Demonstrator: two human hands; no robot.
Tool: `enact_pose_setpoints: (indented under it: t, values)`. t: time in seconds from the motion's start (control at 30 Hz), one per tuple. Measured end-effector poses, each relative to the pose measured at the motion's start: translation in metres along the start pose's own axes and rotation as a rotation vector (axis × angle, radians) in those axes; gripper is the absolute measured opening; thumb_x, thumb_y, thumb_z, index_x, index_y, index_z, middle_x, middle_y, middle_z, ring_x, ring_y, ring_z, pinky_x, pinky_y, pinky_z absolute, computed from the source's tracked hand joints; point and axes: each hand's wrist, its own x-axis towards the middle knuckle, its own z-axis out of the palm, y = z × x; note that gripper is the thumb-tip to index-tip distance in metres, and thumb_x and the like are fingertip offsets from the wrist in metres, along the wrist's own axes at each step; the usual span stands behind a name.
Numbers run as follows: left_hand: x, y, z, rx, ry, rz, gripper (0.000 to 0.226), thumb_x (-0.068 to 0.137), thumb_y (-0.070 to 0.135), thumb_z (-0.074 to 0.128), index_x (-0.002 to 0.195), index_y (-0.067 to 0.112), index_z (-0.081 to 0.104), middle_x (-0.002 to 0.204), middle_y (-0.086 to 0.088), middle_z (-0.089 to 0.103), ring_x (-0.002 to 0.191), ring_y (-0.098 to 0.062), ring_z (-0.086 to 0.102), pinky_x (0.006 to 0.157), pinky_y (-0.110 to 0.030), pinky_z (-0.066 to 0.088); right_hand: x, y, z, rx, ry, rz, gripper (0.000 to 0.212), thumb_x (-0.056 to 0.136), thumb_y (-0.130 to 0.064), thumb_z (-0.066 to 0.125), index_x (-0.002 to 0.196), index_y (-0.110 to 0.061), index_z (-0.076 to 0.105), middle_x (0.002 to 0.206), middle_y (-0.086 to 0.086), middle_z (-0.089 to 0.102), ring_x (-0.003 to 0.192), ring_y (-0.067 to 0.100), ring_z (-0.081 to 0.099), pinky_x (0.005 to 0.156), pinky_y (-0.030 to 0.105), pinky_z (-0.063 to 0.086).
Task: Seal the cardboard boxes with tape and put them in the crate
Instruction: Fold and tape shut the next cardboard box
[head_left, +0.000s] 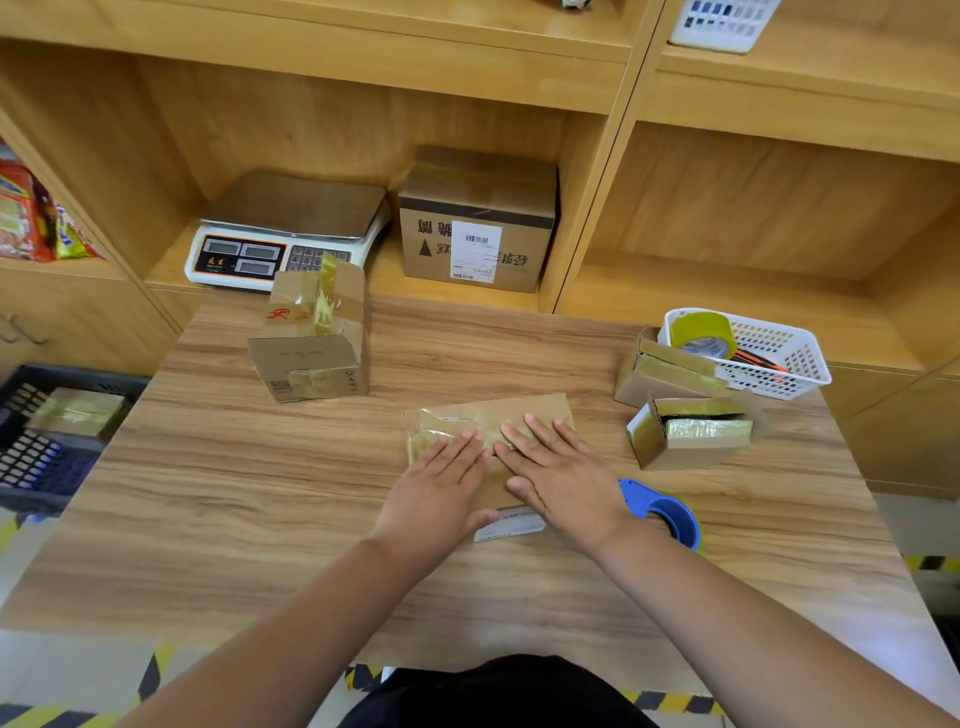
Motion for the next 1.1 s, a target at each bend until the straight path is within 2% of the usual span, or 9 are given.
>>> enact_pose_setpoints:
  t: [0.07, 0.1, 0.17, 0.2, 0.4, 0.5, 0.6, 0.8, 1.1]
  values:
    - [-0.001, 0.0, -0.003, -0.009, 0.077, 0.005, 0.073, 0.094, 0.059, 0.033, 0.15, 0.014, 0.021, 0.159, -0.005, 0.006, 0.147, -0.015, 0.002, 0.113, -0.03, -0.013, 0.001, -0.004, -0.001, -0.021, -0.051, 0.026, 0.059, 0.097, -0.049, 0.009, 0.151, -0.028, 0.015, 0.159, -0.008, 0.008, 0.147, 0.02, -0.004, 0.116, 0.04, -0.01]
    - [-0.002, 0.0, -0.005, 0.014, 0.157, 0.028, 0.072, 0.089, 0.061, 0.046, 0.144, 0.015, 0.039, 0.155, -0.007, 0.025, 0.144, -0.016, 0.021, 0.117, -0.032, 0.006, 0.001, -0.007, 0.001, -0.04, -0.071, 0.039, 0.063, 0.093, -0.052, 0.002, 0.152, -0.029, 0.01, 0.159, -0.008, 0.004, 0.147, 0.02, -0.007, 0.115, 0.042, -0.012]
    - [-0.004, 0.002, -0.006, 0.006, 0.272, 0.064, 0.068, 0.067, 0.062, 0.073, 0.116, 0.015, 0.069, 0.128, -0.006, 0.061, 0.121, -0.016, 0.056, 0.1, -0.033, 0.045, -0.001, -0.013, 0.004, -0.075, -0.101, 0.051, 0.069, 0.088, -0.054, -0.007, 0.151, -0.03, 0.004, 0.16, -0.007, 0.0, 0.147, 0.022, -0.01, 0.114, 0.046, -0.013]
    - [-0.005, 0.003, -0.006, -0.007, 0.323, 0.079, 0.066, 0.059, 0.061, 0.078, 0.106, 0.015, 0.074, 0.118, -0.005, 0.067, 0.112, -0.015, 0.063, 0.09, -0.033, 0.052, -0.002, -0.013, 0.005, -0.09, -0.104, 0.052, 0.068, 0.087, -0.054, -0.007, 0.151, -0.031, 0.002, 0.16, -0.006, -0.001, 0.146, 0.022, -0.011, 0.114, 0.048, -0.014]
    - [-0.006, -0.002, 0.0, 0.009, 0.377, 0.098, 0.059, 0.071, 0.058, 0.07, 0.105, 0.01, 0.074, 0.117, -0.006, 0.068, 0.112, -0.016, 0.062, 0.091, -0.035, 0.052, -0.005, -0.002, 0.0, -0.149, -0.109, 0.034, 0.064, 0.09, -0.052, -0.005, 0.151, -0.034, 0.005, 0.159, -0.01, 0.0, 0.146, 0.022, -0.009, 0.113, 0.049, -0.016]
    - [-0.008, -0.007, -0.002, -0.03, 0.339, 0.092, 0.06, 0.084, 0.053, 0.038, 0.108, 0.009, 0.072, 0.118, -0.006, 0.067, 0.113, -0.016, 0.062, 0.093, -0.036, 0.05, -0.011, -0.002, -0.006, -0.211, -0.066, 0.048, 0.057, 0.095, -0.048, 0.008, 0.143, -0.034, 0.037, 0.151, -0.009, 0.033, 0.143, 0.023, 0.024, 0.115, 0.053, 0.016]
    - [-0.012, -0.014, -0.004, -0.083, 0.317, 0.069, 0.06, 0.083, 0.05, 0.037, 0.107, 0.008, 0.072, 0.117, -0.006, 0.068, 0.11, -0.017, 0.064, 0.091, -0.037, 0.051, -0.02, 0.005, -0.008, -0.181, 0.009, 0.097, 0.051, 0.092, -0.044, 0.024, 0.124, -0.033, 0.062, 0.13, -0.009, 0.059, 0.127, 0.023, 0.051, 0.101, 0.05, 0.043]
    - [-0.026, -0.028, -0.008, -0.092, 0.249, -0.009, 0.066, 0.081, 0.053, 0.035, 0.114, 0.006, 0.069, 0.121, -0.008, 0.066, 0.111, -0.02, 0.063, 0.087, -0.041, 0.053, -0.037, 0.029, -0.001, -0.164, 0.108, 0.127, 0.064, 0.102, -0.04, 0.004, 0.125, -0.029, 0.062, 0.13, -0.007, 0.06, 0.127, 0.026, 0.05, 0.105, 0.048, 0.038]
    - [-0.034, -0.035, -0.015, -0.085, 0.175, -0.072, 0.066, 0.077, 0.048, 0.039, 0.112, -0.001, 0.068, 0.119, -0.014, 0.065, 0.108, -0.026, 0.064, 0.078, -0.039, 0.058, -0.044, 0.025, 0.012, 0.066, 0.18, 0.206, 0.065, 0.103, -0.04, 0.005, 0.134, -0.01, 0.053, 0.142, 0.002, 0.048, 0.133, 0.028, 0.042, 0.106, 0.042, 0.026]
